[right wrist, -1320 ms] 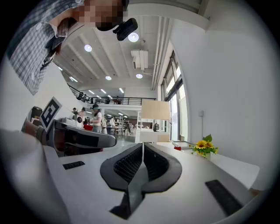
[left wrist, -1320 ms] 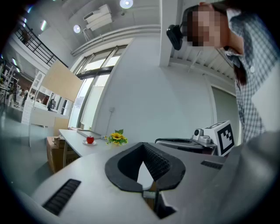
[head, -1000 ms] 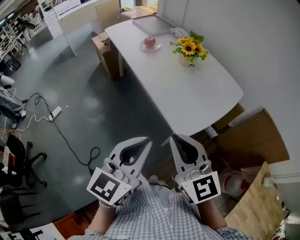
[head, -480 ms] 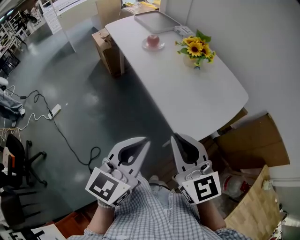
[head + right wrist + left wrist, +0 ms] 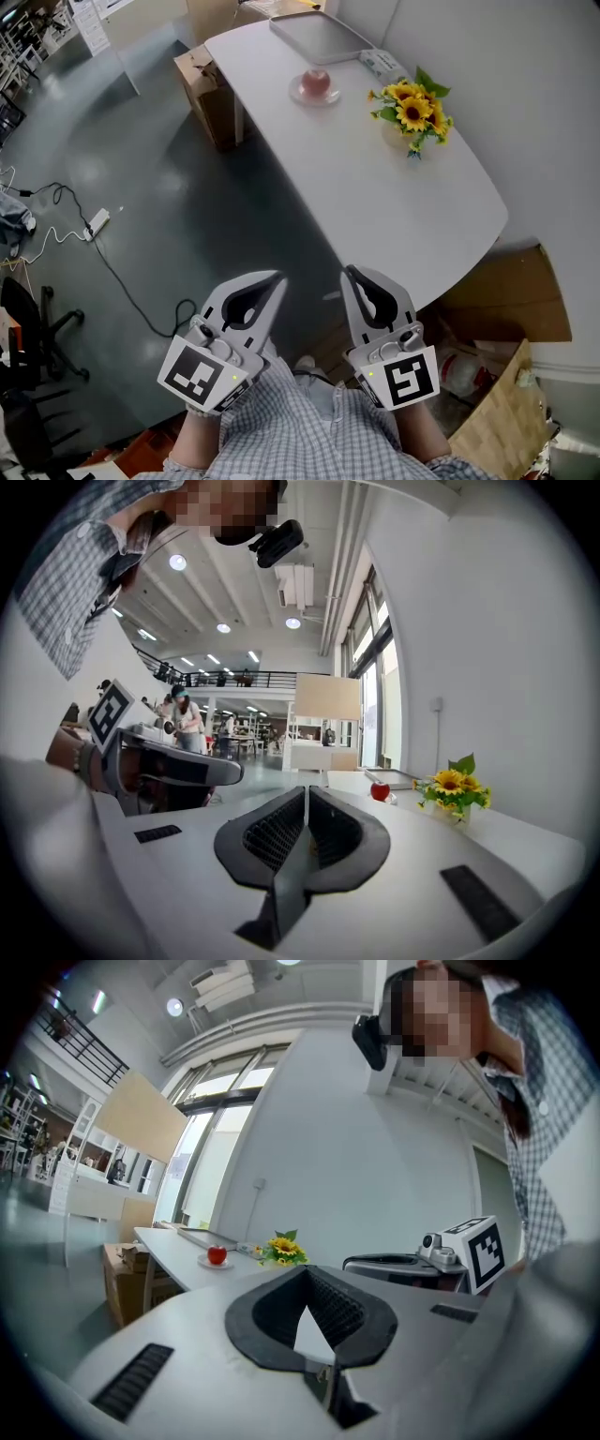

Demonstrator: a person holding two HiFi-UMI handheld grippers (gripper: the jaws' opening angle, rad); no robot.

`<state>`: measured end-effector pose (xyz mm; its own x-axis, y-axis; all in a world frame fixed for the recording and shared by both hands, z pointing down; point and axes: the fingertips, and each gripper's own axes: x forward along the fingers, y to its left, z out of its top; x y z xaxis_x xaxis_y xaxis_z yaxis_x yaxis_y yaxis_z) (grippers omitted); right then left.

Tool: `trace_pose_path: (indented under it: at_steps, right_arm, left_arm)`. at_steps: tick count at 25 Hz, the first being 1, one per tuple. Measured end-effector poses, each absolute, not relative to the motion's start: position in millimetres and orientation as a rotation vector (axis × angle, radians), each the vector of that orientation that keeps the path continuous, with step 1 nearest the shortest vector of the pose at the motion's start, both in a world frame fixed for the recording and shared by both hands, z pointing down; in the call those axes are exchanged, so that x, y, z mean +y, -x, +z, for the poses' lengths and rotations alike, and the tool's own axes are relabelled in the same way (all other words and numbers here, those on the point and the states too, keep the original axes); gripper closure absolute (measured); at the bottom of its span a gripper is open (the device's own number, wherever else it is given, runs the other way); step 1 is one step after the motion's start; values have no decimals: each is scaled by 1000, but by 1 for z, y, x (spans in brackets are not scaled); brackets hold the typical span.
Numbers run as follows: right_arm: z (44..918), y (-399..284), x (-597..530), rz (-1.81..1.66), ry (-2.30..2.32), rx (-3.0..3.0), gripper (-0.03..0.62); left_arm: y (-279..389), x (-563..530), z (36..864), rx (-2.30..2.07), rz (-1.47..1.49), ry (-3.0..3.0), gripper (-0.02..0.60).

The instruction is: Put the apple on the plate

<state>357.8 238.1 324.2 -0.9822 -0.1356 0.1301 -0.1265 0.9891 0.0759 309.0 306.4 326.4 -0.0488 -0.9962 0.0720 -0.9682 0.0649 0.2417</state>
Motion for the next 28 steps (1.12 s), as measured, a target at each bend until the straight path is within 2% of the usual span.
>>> trace_pose_path:
  at_steps: [4,10,16,21,28]
  right_arm:
    - [327,-308,228,-64,-206,-2986,566]
    - [312,-216,223,-50,-216,-2979,565]
    - [273,-128,229,0,-229,-2963,566]
    - [250,-95,246,-7,-214,-2954,566]
    - [249,-86,247,-57,-218,-2935,565]
  left_arm:
    - [-250,301,327,-2109,-304,-1958,574]
    - [-163,301,311,-2129,-253,-1944,574]
    - [-86,311,272,-2050,-354,-1932,574]
    - [-54,323,253,-2075,-317,-1938,574]
    - [-38,335,249,-2107,-332,-1904,574]
